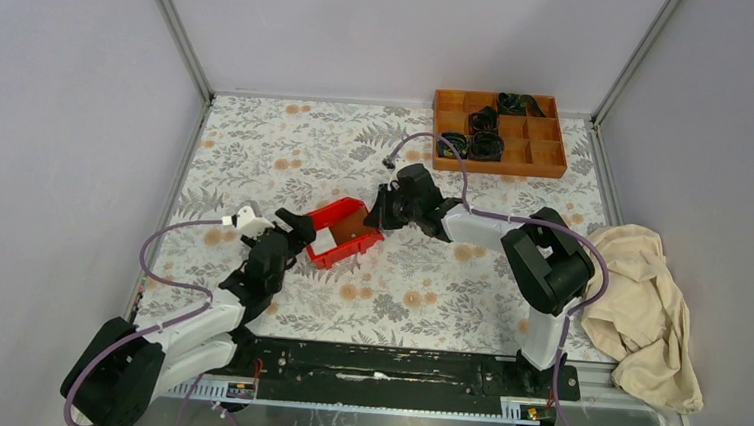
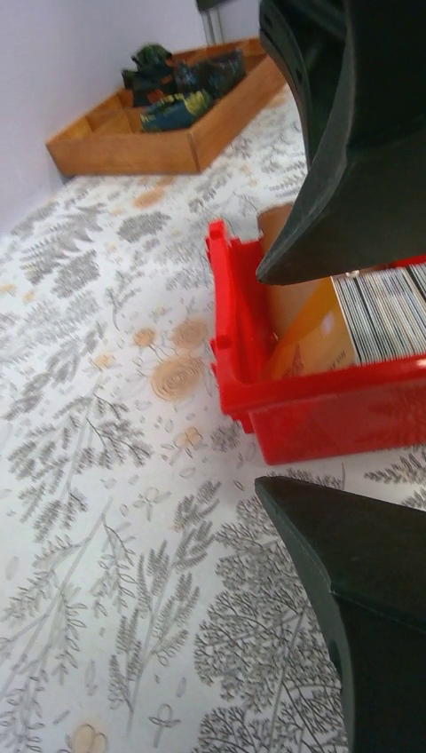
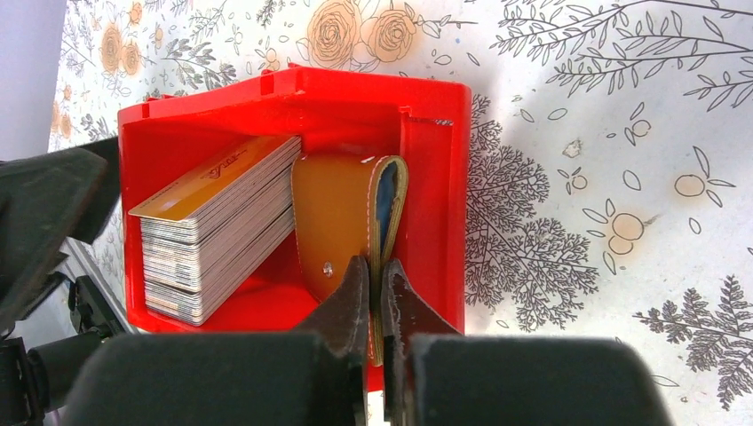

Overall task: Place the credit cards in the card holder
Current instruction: Pick up the card holder from the storage box.

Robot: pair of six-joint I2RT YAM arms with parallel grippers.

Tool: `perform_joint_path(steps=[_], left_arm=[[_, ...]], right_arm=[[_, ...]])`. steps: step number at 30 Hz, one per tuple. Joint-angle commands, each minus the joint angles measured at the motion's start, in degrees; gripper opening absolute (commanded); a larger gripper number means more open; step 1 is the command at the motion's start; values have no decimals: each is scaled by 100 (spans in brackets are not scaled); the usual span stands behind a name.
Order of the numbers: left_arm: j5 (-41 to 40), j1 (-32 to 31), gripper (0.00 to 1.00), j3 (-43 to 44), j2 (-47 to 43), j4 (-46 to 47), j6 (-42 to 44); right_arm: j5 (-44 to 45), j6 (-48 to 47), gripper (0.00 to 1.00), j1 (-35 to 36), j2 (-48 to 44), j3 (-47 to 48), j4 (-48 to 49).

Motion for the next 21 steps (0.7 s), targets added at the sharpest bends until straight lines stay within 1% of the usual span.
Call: perform_joint_path(steps=[1, 9, 14, 21], left_arm=[[-359, -41, 87, 376, -271, -33, 30], [-578, -41, 90, 699, -784, -615, 95], [-552, -42, 90, 729, -985, -831, 98], [-508, -41, 90, 678, -1271, -1107, 66]], right_arm=[[-47, 55, 0, 0, -380, 95, 126], [478, 141, 0, -8, -927, 1, 204], [750, 165, 0, -13, -1210, -1, 134], [1121, 170, 0, -17, -1695, -239, 16]])
